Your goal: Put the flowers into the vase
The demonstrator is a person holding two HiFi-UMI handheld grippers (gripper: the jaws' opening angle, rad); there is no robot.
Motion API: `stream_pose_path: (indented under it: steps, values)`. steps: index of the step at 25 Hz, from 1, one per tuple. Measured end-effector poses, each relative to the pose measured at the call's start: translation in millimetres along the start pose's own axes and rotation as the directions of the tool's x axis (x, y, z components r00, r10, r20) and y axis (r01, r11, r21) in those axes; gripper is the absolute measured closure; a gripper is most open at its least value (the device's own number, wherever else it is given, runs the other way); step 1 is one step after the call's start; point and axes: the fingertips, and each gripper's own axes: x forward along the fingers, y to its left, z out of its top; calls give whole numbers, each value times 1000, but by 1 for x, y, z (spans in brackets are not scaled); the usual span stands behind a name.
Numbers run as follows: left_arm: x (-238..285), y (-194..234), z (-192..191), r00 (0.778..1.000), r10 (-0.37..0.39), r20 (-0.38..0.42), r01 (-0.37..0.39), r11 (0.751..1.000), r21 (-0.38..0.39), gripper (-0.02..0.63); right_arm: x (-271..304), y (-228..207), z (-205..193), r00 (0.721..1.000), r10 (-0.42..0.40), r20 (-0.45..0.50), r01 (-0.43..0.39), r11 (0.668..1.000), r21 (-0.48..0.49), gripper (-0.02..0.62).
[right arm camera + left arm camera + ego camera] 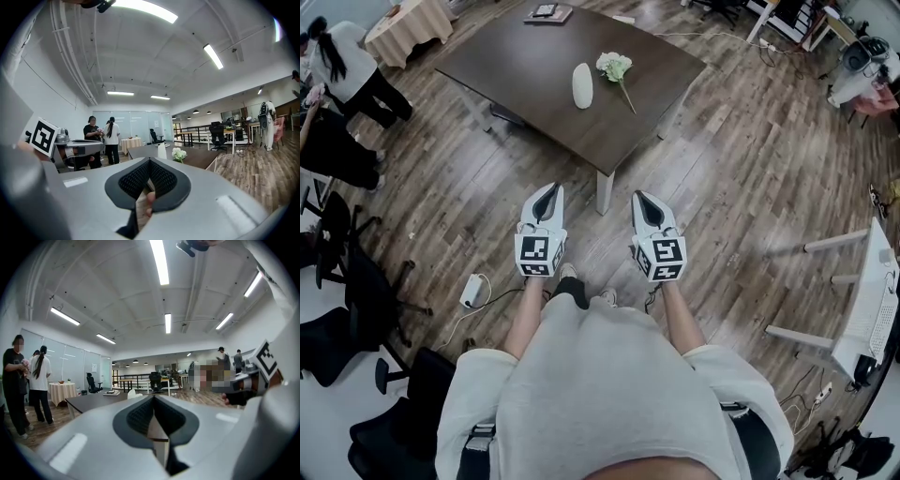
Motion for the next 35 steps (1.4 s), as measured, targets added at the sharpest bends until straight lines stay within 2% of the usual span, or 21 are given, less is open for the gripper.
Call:
stream_pose_path:
  steps: [12, 23, 35]
  values:
    - [58, 19, -9, 1000, -12, 22, 12, 1000, -21, 595, 47, -27, -1, 1000, -15, -4, 15, 1000, -27, 598]
    - [171, 73, -29, 998, -59, 26, 61, 996, -67, 595, 148, -65, 0, 996, -75, -41, 73, 996, -47, 598]
    - [282, 181, -12, 997, -73, 18, 74, 994, -78, 595, 301, -86, 51, 994, -103, -40, 101, 994, -47, 598]
